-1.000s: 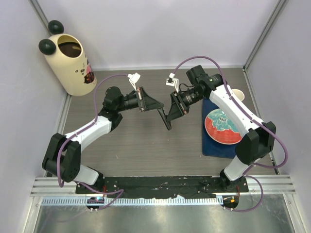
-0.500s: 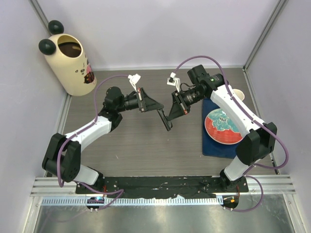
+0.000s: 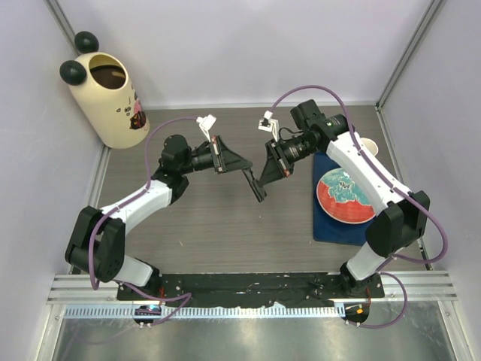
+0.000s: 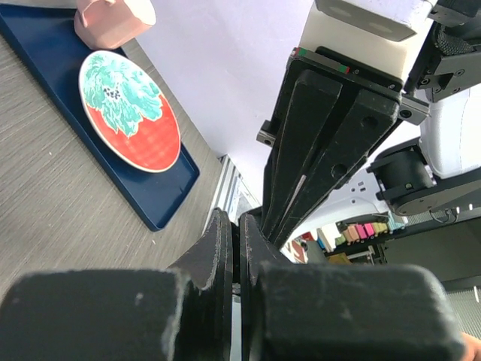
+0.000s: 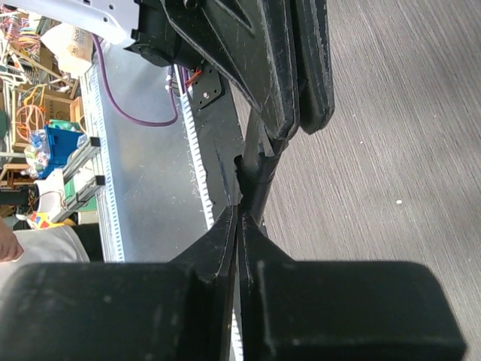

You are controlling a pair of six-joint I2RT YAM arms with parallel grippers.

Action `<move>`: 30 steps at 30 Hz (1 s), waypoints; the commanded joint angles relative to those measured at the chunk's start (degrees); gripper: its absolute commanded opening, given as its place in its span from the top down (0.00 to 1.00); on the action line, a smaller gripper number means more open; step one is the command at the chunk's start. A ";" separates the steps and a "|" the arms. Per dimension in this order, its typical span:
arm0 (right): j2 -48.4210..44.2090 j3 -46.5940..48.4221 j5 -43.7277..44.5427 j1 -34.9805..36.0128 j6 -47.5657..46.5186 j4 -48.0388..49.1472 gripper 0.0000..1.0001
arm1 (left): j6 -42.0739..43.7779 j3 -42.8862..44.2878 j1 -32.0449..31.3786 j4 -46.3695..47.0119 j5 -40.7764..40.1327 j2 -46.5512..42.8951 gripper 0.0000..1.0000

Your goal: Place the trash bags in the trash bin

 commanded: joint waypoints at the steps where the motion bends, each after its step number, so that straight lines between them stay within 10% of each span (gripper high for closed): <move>1: 0.15 0.39 -2.01 0.93 1.34 2.75 0.88 | -1.13 0.65 0.36 3.52 -0.48 -0.17 1.00; 19: 0.15 1.01 2.03 2.96 1.87 3.19 0.55 | -1.13 0.21 0.89 3.43 -1.35 -0.17 1.00; 26: -0.73 1.27 8.62 3.40 2.31 3.98 0.96 | -1.13 0.03 0.89 2.91 -1.18 -0.08 1.00; 30: -1.78 1.71 11.52 3.22 2.05 3.02 0.97 | 0.27 -0.85 1.41 0.62 -1.44 -0.87 1.00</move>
